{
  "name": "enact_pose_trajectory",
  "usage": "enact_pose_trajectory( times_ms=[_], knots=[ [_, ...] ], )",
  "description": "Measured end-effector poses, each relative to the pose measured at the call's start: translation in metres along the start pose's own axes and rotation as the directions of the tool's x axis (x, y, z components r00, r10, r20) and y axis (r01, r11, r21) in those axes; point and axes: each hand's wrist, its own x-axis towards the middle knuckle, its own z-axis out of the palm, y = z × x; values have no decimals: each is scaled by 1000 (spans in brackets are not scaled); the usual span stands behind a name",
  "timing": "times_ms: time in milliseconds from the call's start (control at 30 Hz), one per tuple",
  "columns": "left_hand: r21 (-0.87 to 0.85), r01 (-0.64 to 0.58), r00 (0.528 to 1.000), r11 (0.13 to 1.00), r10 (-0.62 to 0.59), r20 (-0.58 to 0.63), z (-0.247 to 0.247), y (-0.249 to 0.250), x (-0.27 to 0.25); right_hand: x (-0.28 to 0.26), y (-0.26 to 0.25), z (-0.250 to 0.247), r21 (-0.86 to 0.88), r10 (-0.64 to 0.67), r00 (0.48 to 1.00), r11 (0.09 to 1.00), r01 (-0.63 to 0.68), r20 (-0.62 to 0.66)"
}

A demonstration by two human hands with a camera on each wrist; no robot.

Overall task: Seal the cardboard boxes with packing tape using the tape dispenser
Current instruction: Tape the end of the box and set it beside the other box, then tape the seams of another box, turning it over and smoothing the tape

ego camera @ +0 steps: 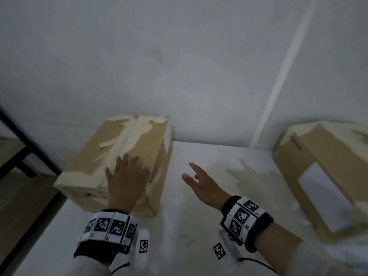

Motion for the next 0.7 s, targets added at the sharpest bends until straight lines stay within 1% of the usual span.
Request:
enact_pose_trajectory(
  times_ms=[67, 133, 200, 267, 367, 467, 600, 633, 700],
  knots=[
    [6, -94, 995, 996, 94, 31, 7, 36, -7, -22, 11, -25, 18, 7, 997, 1000, -6, -79],
    [-12, -164, 985, 986, 164, 56, 16, 71, -16, -45, 22, -51, 33, 9, 988, 999, -3, -156],
    [-64, -243, 967, 968, 247, 57, 26, 106, -27, -68, 36, -77, 45, 8, 970, 999, 3, -241],
    [-72, -322, 943, 944, 326, 69, 38, 141, -43, -92, 50, -103, 50, 8, 947, 999, 8, -320],
    [-77, -426, 894, 902, 432, 116, 54, 192, -70, -129, 74, -139, 44, 19, 900, 999, 0, -436],
    [-104, -513, 834, 852, 524, 172, 70, 238, -96, -162, 99, -172, 51, 35, 842, 999, -9, -538],
    [-167, -612, 748, 773, 634, 196, 90, 296, -130, -213, 143, -209, 35, 54, 738, 999, -42, -672],
    [-187, -627, 731, 756, 654, 194, 94, 308, -137, -226, 157, -213, 18, 53, 724, 998, -55, -688],
    [-235, -642, 706, 730, 682, 192, 101, 328, -148, -253, 188, -215, -45, 37, 715, 994, -96, -698]
  ],
)
